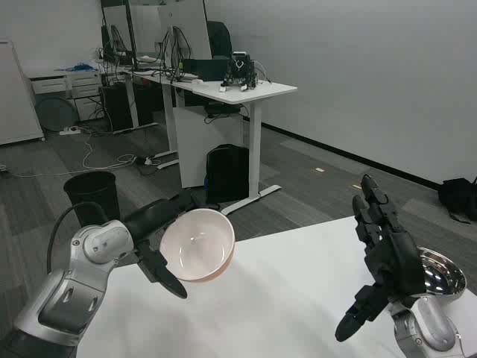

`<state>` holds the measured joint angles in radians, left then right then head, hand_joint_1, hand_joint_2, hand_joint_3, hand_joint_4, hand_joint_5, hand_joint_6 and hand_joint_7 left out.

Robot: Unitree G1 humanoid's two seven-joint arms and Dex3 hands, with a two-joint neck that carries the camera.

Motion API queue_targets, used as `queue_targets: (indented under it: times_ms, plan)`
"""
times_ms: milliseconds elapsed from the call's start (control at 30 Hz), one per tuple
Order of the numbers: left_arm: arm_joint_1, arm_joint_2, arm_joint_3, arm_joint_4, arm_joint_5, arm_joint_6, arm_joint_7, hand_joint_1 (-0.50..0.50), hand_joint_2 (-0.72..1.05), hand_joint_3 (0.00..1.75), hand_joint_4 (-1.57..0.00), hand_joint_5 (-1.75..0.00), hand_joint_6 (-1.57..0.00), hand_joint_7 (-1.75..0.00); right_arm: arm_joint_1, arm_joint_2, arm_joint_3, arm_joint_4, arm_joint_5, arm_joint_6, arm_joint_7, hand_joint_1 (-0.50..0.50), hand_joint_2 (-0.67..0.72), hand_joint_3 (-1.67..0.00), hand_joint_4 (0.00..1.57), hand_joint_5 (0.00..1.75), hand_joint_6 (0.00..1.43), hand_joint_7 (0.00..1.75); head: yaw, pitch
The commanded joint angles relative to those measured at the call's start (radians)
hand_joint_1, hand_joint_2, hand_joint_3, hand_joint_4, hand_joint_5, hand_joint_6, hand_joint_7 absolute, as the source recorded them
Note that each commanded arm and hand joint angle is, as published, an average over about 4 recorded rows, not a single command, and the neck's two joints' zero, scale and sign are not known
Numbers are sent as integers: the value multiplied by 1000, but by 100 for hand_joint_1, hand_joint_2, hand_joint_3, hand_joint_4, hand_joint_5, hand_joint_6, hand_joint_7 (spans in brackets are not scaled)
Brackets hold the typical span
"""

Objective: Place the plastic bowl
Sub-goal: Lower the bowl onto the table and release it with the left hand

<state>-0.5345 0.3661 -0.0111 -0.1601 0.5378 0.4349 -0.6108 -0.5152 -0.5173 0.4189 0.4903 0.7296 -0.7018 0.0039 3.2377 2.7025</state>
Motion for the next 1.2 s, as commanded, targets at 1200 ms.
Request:
queue_targets:
  times_ms: [1200]
  plan:
    - [97,-8,-149,60,-15,-10,-3,-46,43,44,-143,-175,-14,-147,27,28,1,-22,-9,-8,-2,-38,66,0,0,0,0,0,19,-102]
